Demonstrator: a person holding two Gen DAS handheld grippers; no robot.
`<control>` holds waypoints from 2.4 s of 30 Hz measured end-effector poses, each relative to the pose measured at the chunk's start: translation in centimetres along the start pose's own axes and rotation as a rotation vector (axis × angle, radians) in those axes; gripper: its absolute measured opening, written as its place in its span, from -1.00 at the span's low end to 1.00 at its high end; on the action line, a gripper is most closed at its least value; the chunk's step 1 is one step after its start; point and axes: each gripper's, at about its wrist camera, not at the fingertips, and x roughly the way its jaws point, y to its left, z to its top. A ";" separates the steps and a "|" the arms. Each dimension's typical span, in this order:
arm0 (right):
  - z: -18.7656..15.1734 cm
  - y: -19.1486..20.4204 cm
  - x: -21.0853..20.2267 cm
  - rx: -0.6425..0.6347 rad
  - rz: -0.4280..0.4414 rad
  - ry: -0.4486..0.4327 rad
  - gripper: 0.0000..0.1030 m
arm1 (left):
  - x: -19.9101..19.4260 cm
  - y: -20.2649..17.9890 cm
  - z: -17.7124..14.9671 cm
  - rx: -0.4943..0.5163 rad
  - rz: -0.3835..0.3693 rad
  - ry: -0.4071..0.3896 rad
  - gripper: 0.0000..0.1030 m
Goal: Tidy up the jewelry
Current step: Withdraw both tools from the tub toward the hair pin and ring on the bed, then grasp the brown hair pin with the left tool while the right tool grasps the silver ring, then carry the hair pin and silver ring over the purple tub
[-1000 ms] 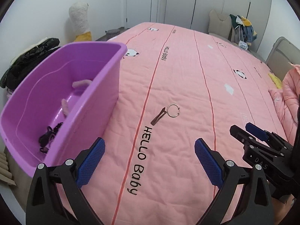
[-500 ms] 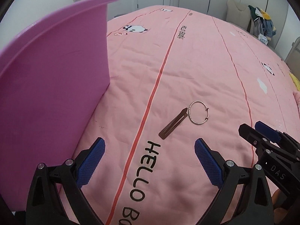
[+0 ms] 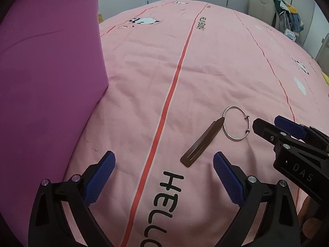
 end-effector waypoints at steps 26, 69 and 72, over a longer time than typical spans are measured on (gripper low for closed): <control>0.6 2.2 3.4 -0.130 -0.090 0.036 -0.44 | 2.2 -0.6 0.1 0.041 0.014 -0.033 0.44; -7.3 2.8 -19.3 0.090 -0.016 -0.133 -0.89 | -18.8 -0.6 -5.2 0.084 -0.198 -0.159 -0.95; -7.0 4.3 -21.9 0.074 -0.005 -0.171 -0.89 | -22.3 0.2 -5.1 0.076 -0.217 -0.195 -0.95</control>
